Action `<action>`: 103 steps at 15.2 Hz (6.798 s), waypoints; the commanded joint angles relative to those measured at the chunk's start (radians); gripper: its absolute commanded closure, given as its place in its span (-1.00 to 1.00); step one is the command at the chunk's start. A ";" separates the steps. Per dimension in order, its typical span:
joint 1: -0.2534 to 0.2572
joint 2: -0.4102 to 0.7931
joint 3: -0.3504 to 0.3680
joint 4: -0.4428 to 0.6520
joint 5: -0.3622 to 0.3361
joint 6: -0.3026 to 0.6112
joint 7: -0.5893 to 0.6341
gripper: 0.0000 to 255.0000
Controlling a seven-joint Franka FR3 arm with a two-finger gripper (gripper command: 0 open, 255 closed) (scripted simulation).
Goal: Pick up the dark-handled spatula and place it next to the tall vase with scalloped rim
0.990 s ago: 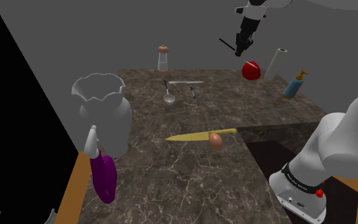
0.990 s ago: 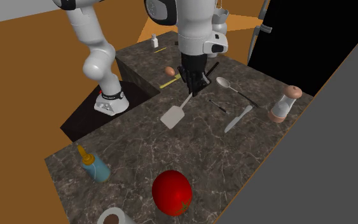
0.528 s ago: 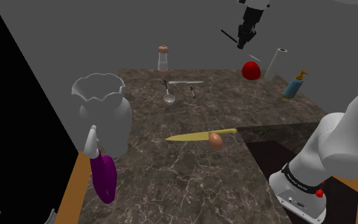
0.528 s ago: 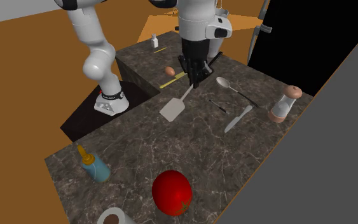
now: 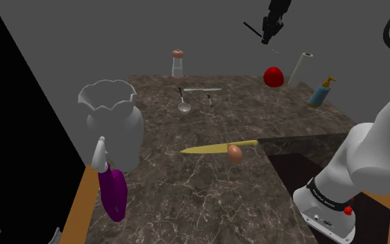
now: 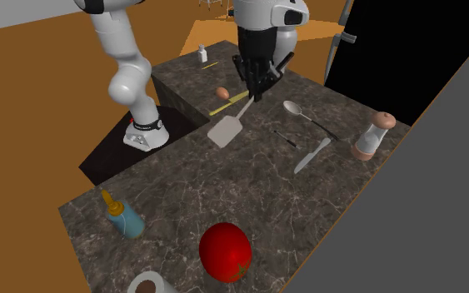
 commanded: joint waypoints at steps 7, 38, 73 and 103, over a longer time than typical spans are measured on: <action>-0.024 0.067 -0.015 0.184 0.042 -0.133 -0.019 1.00; 0.288 -0.328 0.487 -0.211 -0.084 -0.066 0.776 1.00; 0.599 0.200 0.876 0.316 -0.141 -0.064 1.455 1.00; 0.575 0.105 0.868 -0.221 -0.117 0.382 1.447 1.00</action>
